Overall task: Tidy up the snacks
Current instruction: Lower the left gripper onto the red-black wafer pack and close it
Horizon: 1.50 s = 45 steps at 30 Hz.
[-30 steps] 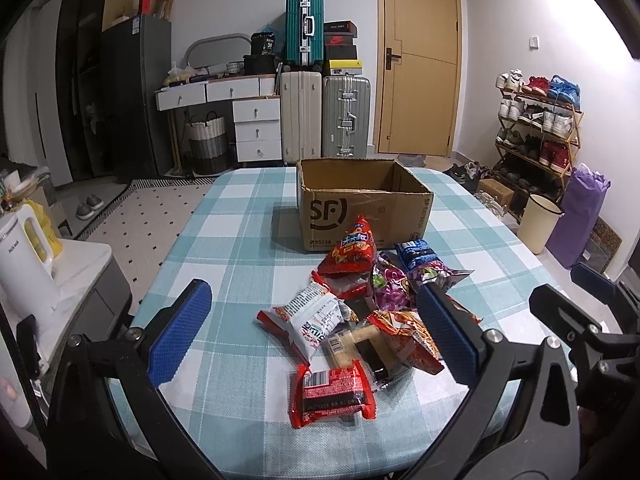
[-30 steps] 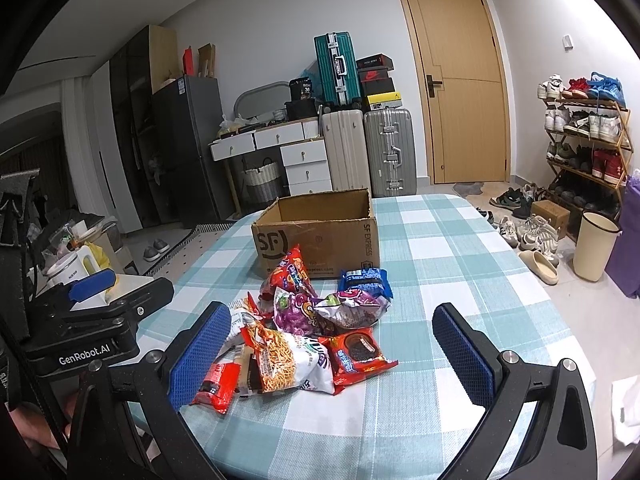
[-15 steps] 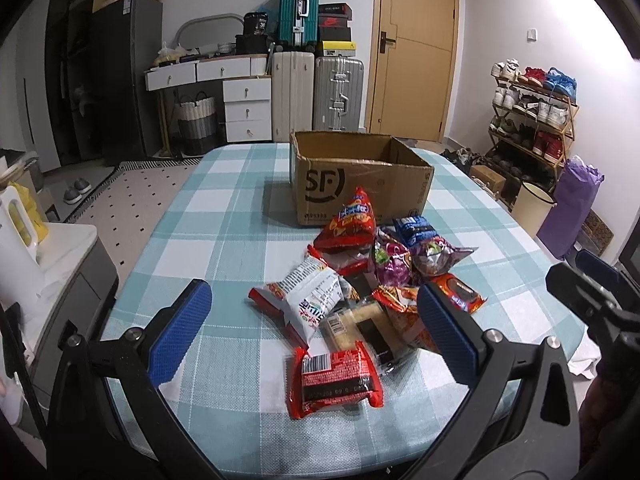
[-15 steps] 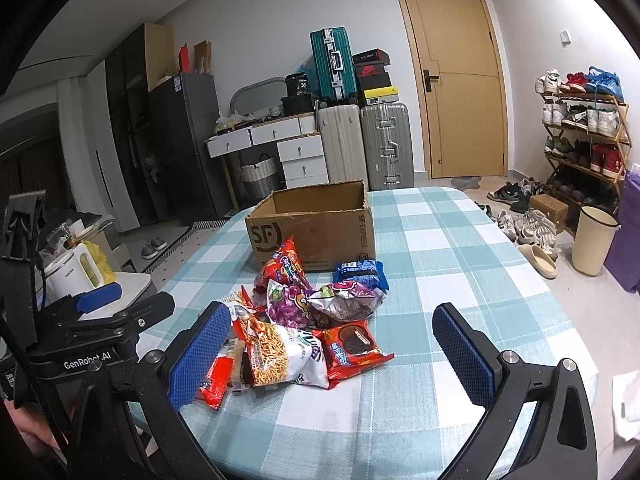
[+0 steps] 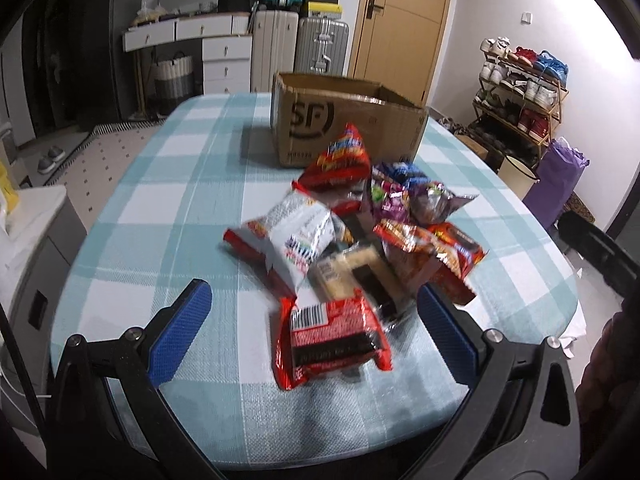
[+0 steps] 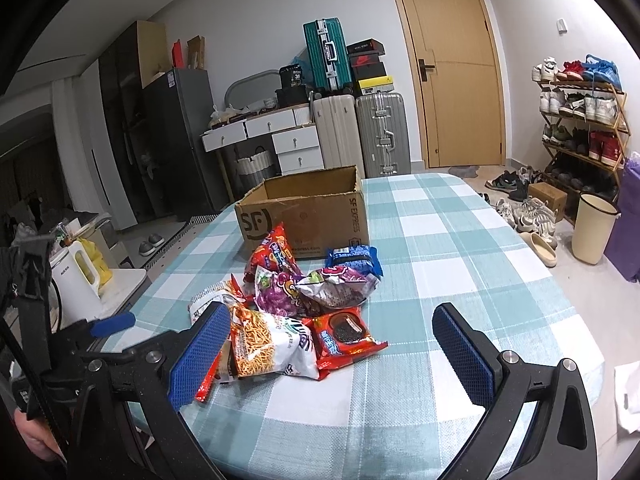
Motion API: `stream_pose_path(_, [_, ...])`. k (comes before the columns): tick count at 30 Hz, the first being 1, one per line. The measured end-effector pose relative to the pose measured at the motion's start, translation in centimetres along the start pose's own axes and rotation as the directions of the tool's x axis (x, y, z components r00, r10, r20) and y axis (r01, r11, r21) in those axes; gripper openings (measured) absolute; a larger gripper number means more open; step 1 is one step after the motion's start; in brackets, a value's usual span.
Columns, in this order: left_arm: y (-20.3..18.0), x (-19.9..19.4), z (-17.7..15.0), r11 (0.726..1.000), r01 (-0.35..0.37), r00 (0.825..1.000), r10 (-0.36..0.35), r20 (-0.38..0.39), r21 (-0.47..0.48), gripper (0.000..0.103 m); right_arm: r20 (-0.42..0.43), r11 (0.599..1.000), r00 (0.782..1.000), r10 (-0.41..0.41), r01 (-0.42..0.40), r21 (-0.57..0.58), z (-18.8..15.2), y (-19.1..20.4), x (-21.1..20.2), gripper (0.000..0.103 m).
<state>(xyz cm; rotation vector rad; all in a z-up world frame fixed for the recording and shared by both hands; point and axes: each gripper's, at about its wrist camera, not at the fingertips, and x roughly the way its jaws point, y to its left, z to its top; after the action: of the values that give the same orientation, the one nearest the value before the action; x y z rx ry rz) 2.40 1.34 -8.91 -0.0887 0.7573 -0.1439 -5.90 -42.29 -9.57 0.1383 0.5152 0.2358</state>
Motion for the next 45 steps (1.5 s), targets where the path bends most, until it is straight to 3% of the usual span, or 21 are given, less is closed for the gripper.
stream_pose_path(10, [0.6, 3.0, -0.8, 0.999, 0.03, 0.997, -0.031, -0.068, -0.019, 0.101, -0.033, 1.0, 0.999, 0.002, -0.002, 0.012, -0.8, -0.7, 1.5, 0.103])
stream_pose_path(15, [1.0, 4.2, -1.4, 0.998, 0.054, 0.993, -0.058, -0.105, -0.037, 0.088, -0.038, 1.0, 0.999, 0.001, 0.0, 0.016, -1.0, -0.8, 1.8, 0.103])
stream_pose_path(18, [1.6, 5.1, -1.8, 0.992, 0.097, 0.985, -0.107, -0.133, -0.077, 0.073, -0.042, 1.0, 0.999, 0.003, -0.002, 0.025, -1.1, -1.0, 1.8, 0.103])
stream_pose_path(20, [1.5, 5.3, -1.9, 0.994, 0.093, 0.987, -0.101, -0.123, -0.062, 0.06, -0.043, 1.0, 0.999, 0.005, -0.003, 0.025, -1.1, -1.0, 1.8, 0.103])
stream_pose_path(25, [2.3, 5.5, -2.1, 0.99, 0.121, 0.987, -0.128, -0.096, -0.076, 0.048, -0.041, 1.0, 0.999, 0.006, -0.005, 0.025, -1.2, -1.0, 1.8, 0.103])
stream_pose_path(45, [4.0, 2.7, -2.0, 0.985, 0.14, 0.989, -0.144, -0.037, -0.101, 0.046, -0.057, 1.0, 0.998, 0.019, -0.018, 0.018, -1.7, -0.2, 2.1, 0.103])
